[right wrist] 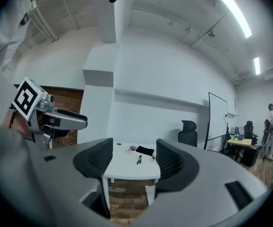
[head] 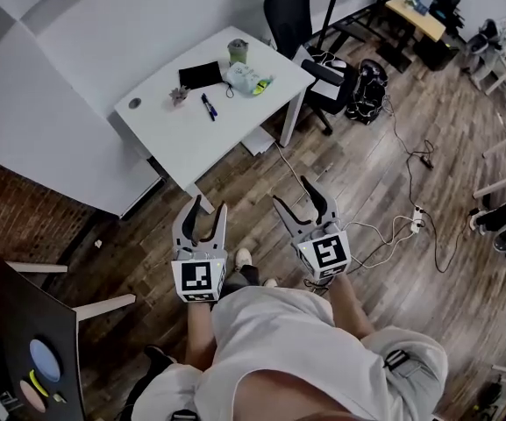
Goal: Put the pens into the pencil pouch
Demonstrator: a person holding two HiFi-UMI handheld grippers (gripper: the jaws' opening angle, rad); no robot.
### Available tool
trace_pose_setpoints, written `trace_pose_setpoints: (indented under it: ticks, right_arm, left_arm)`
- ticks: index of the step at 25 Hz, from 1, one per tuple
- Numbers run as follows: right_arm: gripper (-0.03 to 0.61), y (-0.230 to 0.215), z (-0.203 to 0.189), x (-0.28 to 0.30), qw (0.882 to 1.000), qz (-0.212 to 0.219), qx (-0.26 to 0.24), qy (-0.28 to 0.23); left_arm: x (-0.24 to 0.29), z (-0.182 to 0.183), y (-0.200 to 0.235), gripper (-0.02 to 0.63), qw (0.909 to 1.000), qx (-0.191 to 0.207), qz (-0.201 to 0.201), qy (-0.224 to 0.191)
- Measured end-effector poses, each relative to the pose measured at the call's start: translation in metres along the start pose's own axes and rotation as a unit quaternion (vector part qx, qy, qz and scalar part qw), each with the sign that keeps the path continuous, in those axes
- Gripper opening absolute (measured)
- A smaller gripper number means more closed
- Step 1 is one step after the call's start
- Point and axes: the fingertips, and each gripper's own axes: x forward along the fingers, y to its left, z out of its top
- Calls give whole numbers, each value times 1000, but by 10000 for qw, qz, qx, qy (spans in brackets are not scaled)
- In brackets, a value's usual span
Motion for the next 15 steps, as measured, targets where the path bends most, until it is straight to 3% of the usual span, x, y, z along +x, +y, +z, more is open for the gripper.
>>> trace_pose_setpoints:
  ticks: [15]
  right_arm:
    - [288, -11, 9, 89, 9994, -309, -7, 151]
  left_arm:
    - [70, 1, 74, 192, 9994, -55, -335, -79]
